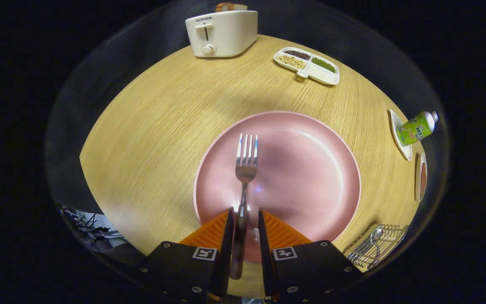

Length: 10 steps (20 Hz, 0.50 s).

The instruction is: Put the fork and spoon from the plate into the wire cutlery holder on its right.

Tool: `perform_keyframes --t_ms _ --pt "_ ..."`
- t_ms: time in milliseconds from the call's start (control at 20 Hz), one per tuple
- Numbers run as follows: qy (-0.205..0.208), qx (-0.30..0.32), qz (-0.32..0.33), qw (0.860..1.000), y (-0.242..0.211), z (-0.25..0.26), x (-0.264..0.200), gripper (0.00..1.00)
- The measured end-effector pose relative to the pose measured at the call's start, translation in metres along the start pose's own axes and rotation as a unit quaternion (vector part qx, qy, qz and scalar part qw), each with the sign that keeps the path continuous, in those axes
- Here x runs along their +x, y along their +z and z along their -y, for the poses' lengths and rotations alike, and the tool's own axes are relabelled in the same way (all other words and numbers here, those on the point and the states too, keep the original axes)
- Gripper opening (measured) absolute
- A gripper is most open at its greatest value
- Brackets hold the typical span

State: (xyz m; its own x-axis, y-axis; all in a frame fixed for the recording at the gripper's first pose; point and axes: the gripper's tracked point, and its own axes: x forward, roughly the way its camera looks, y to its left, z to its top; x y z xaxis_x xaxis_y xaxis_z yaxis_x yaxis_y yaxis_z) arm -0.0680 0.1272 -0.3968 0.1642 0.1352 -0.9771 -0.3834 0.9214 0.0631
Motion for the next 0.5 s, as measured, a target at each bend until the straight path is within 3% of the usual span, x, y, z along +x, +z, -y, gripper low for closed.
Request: perform_keyframes --t_ms 150,500 --pt "0.005 0.030 -0.007 1.000 0.001 0.000 0.003 0.12" --pt "0.016 0.067 0.001 0.998 0.000 0.013 -0.010 0.05"
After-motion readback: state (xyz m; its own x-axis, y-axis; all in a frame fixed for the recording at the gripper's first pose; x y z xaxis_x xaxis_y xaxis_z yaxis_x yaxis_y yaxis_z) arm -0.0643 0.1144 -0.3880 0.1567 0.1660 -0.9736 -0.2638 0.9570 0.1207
